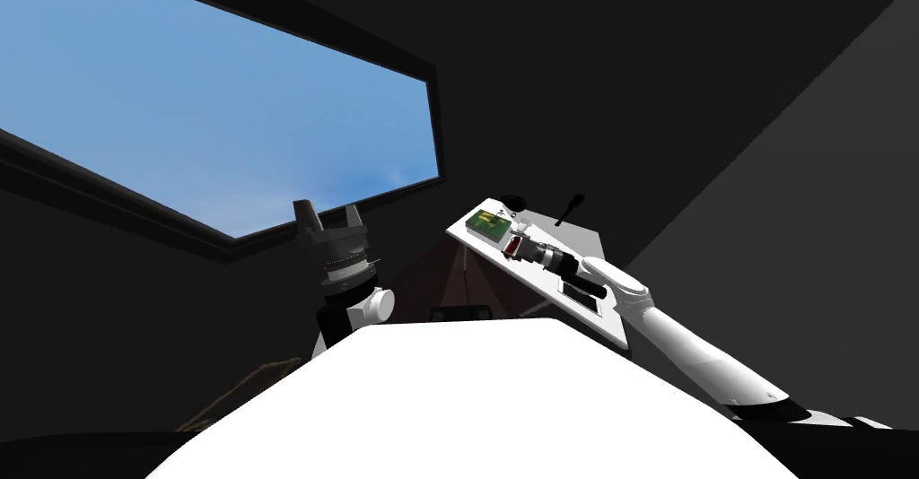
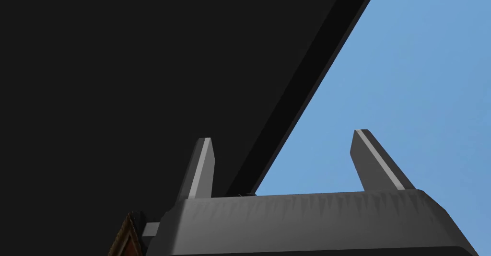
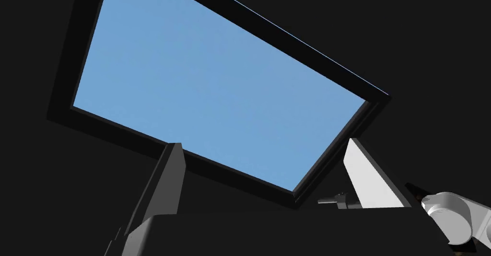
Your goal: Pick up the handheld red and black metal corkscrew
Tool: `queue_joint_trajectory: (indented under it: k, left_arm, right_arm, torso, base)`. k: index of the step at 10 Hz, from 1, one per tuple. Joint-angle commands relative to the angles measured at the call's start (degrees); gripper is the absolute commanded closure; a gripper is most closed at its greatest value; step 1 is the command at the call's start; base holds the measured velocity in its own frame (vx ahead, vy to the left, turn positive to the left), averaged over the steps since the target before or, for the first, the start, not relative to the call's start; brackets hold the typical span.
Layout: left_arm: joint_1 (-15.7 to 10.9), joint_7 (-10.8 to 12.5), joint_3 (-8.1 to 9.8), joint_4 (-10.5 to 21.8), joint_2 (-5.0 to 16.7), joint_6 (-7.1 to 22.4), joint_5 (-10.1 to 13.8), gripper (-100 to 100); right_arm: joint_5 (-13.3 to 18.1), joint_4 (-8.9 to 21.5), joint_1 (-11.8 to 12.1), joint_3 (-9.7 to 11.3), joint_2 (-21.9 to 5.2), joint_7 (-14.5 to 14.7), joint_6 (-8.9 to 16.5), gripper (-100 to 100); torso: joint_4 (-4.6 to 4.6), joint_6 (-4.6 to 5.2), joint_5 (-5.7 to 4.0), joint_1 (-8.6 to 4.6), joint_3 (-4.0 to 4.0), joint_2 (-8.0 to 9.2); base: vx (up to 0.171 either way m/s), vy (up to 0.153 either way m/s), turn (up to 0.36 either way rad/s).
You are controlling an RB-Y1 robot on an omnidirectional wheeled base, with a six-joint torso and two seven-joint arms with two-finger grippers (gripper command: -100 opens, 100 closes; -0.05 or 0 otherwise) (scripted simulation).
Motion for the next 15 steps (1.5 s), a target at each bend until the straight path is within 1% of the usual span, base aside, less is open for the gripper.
queue_joint_trajectory:
  k: [1,2,3,4,5,6,7,8,9,10,11,12,13,14,15]
  left_arm:
    - [0.0,0.0,0.0,0.0,0.0,0.0,0.0,0]
    - [-0.01,0.0,0.0,0.0,0.0,0.0,0.0,0]
    - [0.0,0.0,0.0,0.0,0.0,0.0,0.0,0]
    - [0.0,0.0,0.0,0.0,0.0,0.0,0.0,0]
    - [0.0,0.0,0.0,0.0,0.0,0.0,0.0,0]
    - [0.01,0.0,0.0,0.0,0.0,0.0,0.0,0]
    - [0.0,0.0,0.0,0.0,0.0,0.0,0.0,0]
    - [0.0,0.0,0.0,0.0,0.0,0.0,0.0,0]
    - [0.0,0.0,0.0,0.0,0.0,0.0,0.0,0]
    - [0.01,0.0,0.0,0.0,0.0,0.0,0.0,0]
    - [0.0,0.0,0.0,0.0,0.0,0.0,0.0,0]
    - [0.0,0.0,0.0,0.0,0.0,0.0,0.0,0]
    - [0.01,0.0,0.01,0.0,0.0,0.0,0.0,0]
    - [0.01,0.0,0.0,0.0,0.0,0.0,0.0,0]
    - [0.01,0.0,0.01,0.0,0.0,0.0,0.0,0]
  right_arm:
    - [2.71,2.55,-0.3,1.68,-2.86,2.86,-1.01,-100]
    - [2.71,2.55,-0.3,1.68,-3.04,3.2,-1.01,-100]
    - [4.98,4.81,-0.6,3.35,-5.34,5.56,-1.74,-100]
    - [6.33,6.91,-0.81,4.81,-7.08,7.41,-2.44,-100]
    - [7.2,7.06,-0.81,5.12,-7.84,7.85,-2.44,-100]
    - [9.36,9.29,-0.95,6.98,-9.93,10.08,-3.09,-100]
    - [9.36,9.29,-0.95,6.98,-10.14,10.08,-3.09,-100]
    - [11.46,10.87,-1.05,8.89,-12.38,12.22,-3.7,-100]
    - [11.46,11.48,-1.05,8.89,-12.38,12.22,-3.7,-100]
    - [13.46,13.44,-1.11,10.85,-14.55,14.27,-4.25,-100]
    - [15.13,15.7,-1.14,12.73,-16.05,16.22,-4.75,-100]
    - [15.37,15.7,-1.14,12.81,-16.65,16.22,-4.75,-100]
    - [17.17,17.24,-1.14,14.75,-18.66,17.9,-5.2,-100]
    - [17.17,17.68,-1.14,14.75,-18.66,18.05,-5.2,-100]
    - [18.84,19.57,-1.15,16.65,-20.57,19.77,-5.59,-100]
  torso:
    - [0.0,0.0,0.0,0.0,0.0,0.0]
    - [0.0,-0.03,0.0,0.0,0.0,0.0]
    - [0.0,0.02,0.0,-0.01,0.01,0.01]
    - [0.0,-0.03,0.0,-0.02,0.0,0.0]
    - [-0.01,-0.04,0.0,-0.01,-0.04,-0.07]
    - [-0.01,0.03,0.0,-0.02,-0.02,-0.04]
    - [-0.01,-0.01,0.0,-0.03,-0.02,-0.04]
    - [0.0,0.02,-0.01,-0.03,-0.01,-0.03]
    - [-0.01,0.0,-0.01,-0.02,-0.02,-0.04]
    - [0.0,0.03,0.0,-0.02,-0.01,-0.02]
    - [-0.01,-0.01,-0.01,-0.04,-0.03,-0.06]
    - [-0.03,-0.04,0.0,-0.05,-0.08,-0.15]
    - [-0.03,0.06,-0.01,-0.06,-0.07,-0.11]
    - [-0.02,0.03,-0.01,-0.04,-0.05,-0.09]
    - [-0.01,0.04,-0.01,-0.03,-0.03,-0.05]
  base:
    - [0.017,0.008,0.241]
    - [0.015,0.001,0.121]
    - [0.02,0.004,0.253]
    - [0.034,0.005,0.359]
    - [0.027,-0.004,0.131]
    - [0.031,-0.004,0.205]
    - [0.027,-0.007,0.141]
    - [0.031,-0.001,0.216]
    - [0.026,-0.004,0.114]
    - [0.033,-0.005,0.183]
    - [0.06,-0.013,0.388]
    - [0.052,-0.02,0.143]
    - [0.045,-0.007,0.132]
    - [0.03,-0.01,0.124]
    - [0.042,-0.007,0.213]
